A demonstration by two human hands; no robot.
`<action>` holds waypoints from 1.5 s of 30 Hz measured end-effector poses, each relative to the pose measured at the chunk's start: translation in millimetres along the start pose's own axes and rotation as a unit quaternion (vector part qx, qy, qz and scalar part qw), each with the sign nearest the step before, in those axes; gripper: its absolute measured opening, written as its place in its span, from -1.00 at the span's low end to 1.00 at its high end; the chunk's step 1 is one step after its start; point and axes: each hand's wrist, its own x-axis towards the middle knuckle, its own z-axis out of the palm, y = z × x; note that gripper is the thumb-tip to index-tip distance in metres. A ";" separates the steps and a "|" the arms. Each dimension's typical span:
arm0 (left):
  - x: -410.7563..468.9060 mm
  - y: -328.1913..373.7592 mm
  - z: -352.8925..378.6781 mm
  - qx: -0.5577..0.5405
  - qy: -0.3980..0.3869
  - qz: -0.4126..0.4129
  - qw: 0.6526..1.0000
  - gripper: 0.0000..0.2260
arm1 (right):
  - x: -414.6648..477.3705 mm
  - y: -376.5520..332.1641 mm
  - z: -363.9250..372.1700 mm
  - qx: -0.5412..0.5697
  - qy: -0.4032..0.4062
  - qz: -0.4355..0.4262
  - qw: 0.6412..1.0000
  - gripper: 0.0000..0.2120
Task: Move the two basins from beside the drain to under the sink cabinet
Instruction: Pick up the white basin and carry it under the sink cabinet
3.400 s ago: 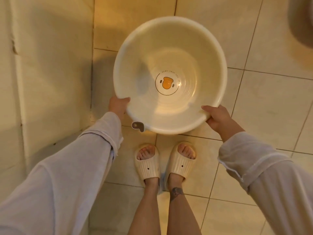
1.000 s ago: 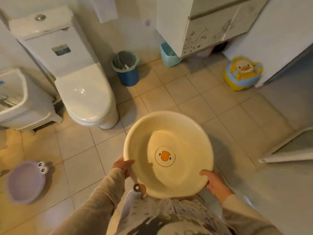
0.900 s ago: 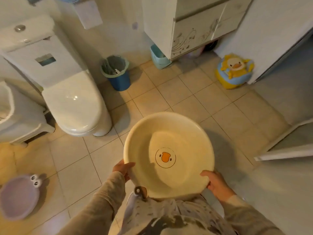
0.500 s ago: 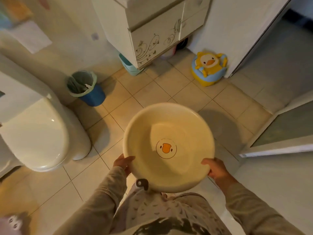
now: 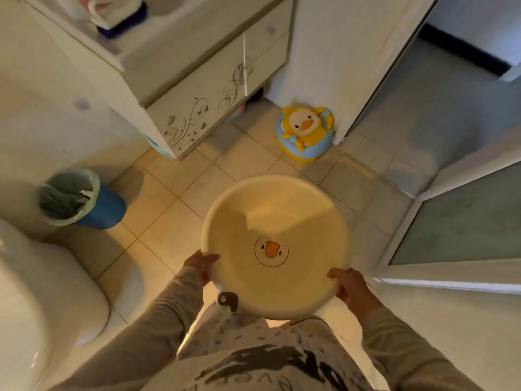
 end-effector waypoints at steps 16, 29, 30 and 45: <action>53.3 125.2 145.0 -0.094 0.051 0.000 0.994 -0.47 | 117.3 -220.6 34.3 -0.079 -0.052 -0.013 0.995 -0.57; 36.7 86.2 259.0 -0.324 0.133 -0.042 0.936 -0.55 | 179.8 -397.6 49.0 -0.311 -0.161 -0.053 0.935 -0.58; 36.5 86.3 261.9 -0.333 0.136 -0.043 0.932 -0.55 | 183.1 -402.1 55.2 -0.324 -0.159 -0.053 0.931 -0.58; 85.6 121.6 210.8 -0.364 0.146 -0.028 0.920 -0.53 | 213.4 -397.3 161.1 -0.395 -0.159 -0.034 0.904 -0.60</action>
